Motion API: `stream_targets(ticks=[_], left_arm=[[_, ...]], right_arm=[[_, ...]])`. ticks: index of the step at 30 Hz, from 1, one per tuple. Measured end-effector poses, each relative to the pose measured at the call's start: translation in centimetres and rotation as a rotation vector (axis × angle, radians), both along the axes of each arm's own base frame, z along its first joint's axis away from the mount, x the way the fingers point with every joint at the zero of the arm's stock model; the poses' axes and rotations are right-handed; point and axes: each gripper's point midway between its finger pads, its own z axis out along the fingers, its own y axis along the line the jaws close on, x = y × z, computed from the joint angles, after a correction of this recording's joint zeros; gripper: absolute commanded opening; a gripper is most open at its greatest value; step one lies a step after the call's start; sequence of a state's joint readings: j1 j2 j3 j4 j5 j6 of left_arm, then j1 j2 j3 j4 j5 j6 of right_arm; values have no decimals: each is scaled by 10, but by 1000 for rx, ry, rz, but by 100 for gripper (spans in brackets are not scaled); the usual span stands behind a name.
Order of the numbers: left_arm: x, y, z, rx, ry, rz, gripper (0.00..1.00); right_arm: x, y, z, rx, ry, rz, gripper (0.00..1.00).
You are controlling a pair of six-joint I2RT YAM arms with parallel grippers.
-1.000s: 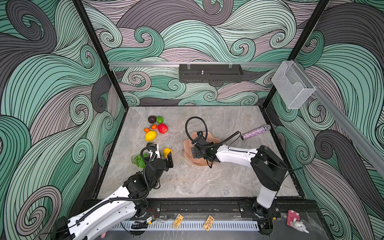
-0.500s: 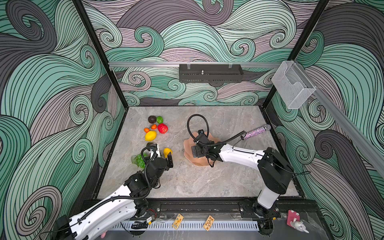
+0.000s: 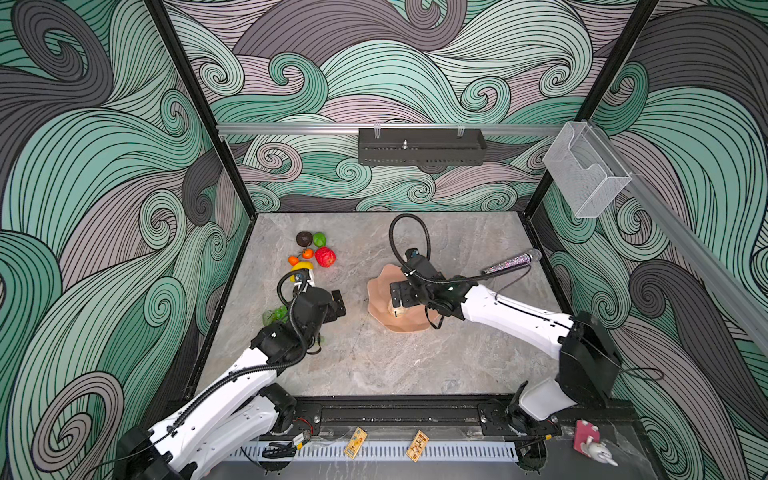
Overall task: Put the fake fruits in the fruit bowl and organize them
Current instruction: 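Open the right gripper and lift away while the left gripper grasps the red apple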
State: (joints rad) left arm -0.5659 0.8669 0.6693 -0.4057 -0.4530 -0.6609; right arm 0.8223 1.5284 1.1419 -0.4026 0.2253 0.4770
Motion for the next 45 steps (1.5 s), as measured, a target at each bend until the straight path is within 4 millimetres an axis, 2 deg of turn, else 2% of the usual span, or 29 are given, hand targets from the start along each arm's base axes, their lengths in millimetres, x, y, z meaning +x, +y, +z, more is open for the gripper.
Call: stream_targets(ticks=[3,5,8,12,15,19,23,30,35,45], left_arm=[[26,4,18,-33,54,52,97],[46,4,26,-43,86,75,97],[76,3,26,-40,152,98,96],[118,1,13,-12,254,133,98],[145,2,-7,7,328,164,99],[171,13,-39,8,428,227,99],[188,22,-66,-11,518,277,99],[212,22,-98,-63,618,306,98],[213,22,-117,-77,672,317,95],[216,29,-133,-90,709,331,83]], right_arm=[[1,-23,34,65,-50,-42,99],[-1,-38,50,97,-76,-63,99],[-11,-56,61,130,-100,-80,99],[-27,-71,59,148,-95,-83,99],[-38,-81,53,158,-83,-86,99],[-52,-89,46,182,-65,-85,99],[-62,-92,37,201,-38,-79,99],[-72,-92,27,216,-5,-65,99],[-73,-92,30,229,-9,-60,99],[-73,-94,28,227,-7,-66,99]])
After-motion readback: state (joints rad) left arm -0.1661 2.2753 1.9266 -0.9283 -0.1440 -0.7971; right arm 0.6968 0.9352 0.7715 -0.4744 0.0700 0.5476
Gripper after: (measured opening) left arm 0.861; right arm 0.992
